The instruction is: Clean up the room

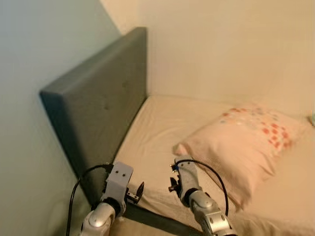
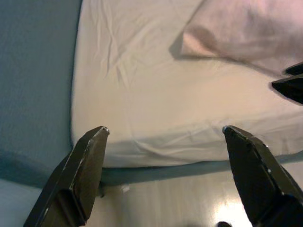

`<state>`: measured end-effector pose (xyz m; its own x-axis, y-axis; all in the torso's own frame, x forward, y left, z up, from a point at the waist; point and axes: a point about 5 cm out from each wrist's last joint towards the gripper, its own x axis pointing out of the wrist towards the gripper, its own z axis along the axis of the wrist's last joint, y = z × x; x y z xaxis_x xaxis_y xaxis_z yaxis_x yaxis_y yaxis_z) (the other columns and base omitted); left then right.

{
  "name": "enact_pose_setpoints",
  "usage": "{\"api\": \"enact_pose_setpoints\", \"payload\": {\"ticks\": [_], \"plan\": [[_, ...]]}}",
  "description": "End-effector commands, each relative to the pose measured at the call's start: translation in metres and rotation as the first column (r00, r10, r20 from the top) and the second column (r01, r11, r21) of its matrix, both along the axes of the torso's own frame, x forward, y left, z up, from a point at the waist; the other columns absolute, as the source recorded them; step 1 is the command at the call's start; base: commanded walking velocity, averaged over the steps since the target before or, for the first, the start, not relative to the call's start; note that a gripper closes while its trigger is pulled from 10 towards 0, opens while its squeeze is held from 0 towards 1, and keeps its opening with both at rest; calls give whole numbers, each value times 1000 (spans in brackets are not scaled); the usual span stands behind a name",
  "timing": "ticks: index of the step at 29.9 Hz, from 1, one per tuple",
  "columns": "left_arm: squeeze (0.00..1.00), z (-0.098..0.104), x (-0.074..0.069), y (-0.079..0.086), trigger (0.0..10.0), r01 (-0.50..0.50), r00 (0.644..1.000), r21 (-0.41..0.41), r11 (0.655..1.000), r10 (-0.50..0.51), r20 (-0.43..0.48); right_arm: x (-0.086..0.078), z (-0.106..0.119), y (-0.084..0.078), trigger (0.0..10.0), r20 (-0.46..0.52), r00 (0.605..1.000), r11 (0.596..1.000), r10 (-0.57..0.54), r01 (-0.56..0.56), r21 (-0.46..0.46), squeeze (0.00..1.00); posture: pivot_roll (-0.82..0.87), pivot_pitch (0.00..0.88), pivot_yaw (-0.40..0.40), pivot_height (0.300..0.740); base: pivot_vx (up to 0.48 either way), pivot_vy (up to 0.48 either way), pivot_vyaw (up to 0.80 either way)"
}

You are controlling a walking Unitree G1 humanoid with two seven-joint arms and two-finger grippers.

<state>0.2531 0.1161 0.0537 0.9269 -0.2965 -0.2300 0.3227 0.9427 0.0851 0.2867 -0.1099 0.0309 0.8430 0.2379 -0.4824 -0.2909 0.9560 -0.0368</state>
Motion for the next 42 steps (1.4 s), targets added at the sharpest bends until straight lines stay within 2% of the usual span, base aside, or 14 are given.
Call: {"api": "enact_pose_setpoints", "payload": {"ticks": [1, 12, 14, 20, 28, 32, 36, 42], "plan": [[0, -1, 0, 0, 10000, 6, 1000, 11, 1000, -6, 0, 0, -1, -4, 10000, -6, 1000, 1000, -9, 9, -12, 0, -44, 50, 3, 740, 0, 0, -800], [0, 1, 1, -2, 10000, 6, 1000, -20, 1000, -6, 5, 0, 1, -7, 10000, 10, 1000, 1000, -27, 27, -15, 0, -44, 60, 2, 740, 0, 0, -800], [0, 0, 1, 1, 10000, -28, 1000, -33, 999, 27, -3, 1, 5, -10, 10000, 51, 998, 1000, -28, 28, -13, 0, -54, 62, 4, 740, 0, 0, -800], [0, 2, 3, 9, 10000, -77, 997, -35, 996, 78, 9, 1, 8, -14, 10000, 80, 996, 999, -36, 37, -3, 0, -54, 64, 2, 740, 0, 0, -800], [0, 2, 4, 13, 10000, -85, 996, -22, 996, 86, 14, 1, 11, -14, 10000, 103, 994, 999, -46, 45, 17, 0, -58, 67, 2, 740, 0, 0, -800], [0, 4, 3, 11, 10000, -76, 997, -38, 996, 77, 29, 2, 13, -13, 10000, 123, 992, 1000, -28, 29, -6, 0, -59, 69, 4, 740, 0, 0, -222], [0, 6, 2, 8, 10000, -53, 997, -60, 997, 56, 44, 1, 15, -11, 10000, 133, 991, 999, -32, 28, 26, 0, -59, 70, 5, 740, 0, 0, 0], [0, 9, 2, 6, 10000, -50, 997, -82, 995, 55, 60, 1, 15, -11, 10000, 140, 990, 999, -31, 27, 30, 0, -63, 75, 5, 740, 353, 0, 0]]}}
